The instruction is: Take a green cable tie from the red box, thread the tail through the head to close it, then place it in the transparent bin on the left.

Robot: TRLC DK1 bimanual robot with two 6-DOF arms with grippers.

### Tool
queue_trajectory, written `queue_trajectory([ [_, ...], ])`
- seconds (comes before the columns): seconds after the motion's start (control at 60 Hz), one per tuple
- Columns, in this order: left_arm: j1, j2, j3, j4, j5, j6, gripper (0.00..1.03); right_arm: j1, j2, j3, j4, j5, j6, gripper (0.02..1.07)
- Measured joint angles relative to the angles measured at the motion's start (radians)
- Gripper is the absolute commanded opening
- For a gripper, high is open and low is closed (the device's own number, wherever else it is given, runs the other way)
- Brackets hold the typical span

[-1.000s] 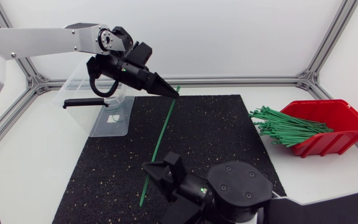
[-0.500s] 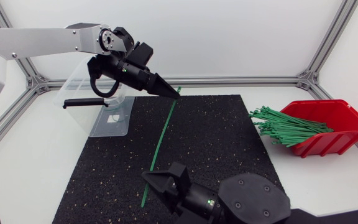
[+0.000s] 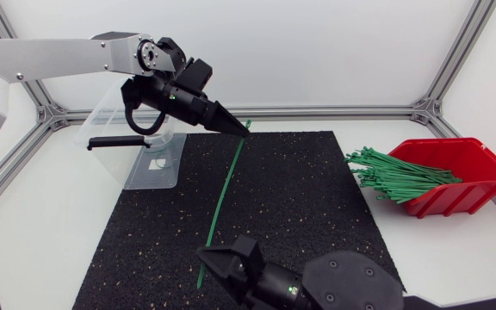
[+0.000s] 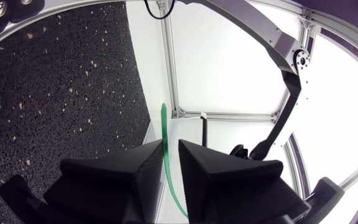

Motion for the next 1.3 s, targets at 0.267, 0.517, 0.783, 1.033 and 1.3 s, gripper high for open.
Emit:
queue_trajectory([
  [0.267,0.0,0.0,0.0,-0.011,0.0,0.003,0.03,-0.008,0.0,0.0,0.0,-0.001,0.013,0.17],
  [0.517,0.0,0.0,0.0,-0.011,0.0,0.007,0.03,-0.035,0.0,0.0,-0.003,-0.002,0.02,0.07],
  [0.783,-0.003,0.0,0.0,-0.015,0.0,0.024,0.03,-0.035,0.0,0.008,-0.007,-0.01,0.02,0.07],
  [1.033,-0.003,-0.019,-0.032,-0.015,0.005,0.079,0.03,-0.049,-0.071,0.078,-0.216,-0.021,0.079,0.07],
  [1.3,0.009,-0.094,-0.143,0.044,0.008,0.134,0.03,-0.115,-0.131,0.211,-0.472,-0.052,0.233,0.07],
])
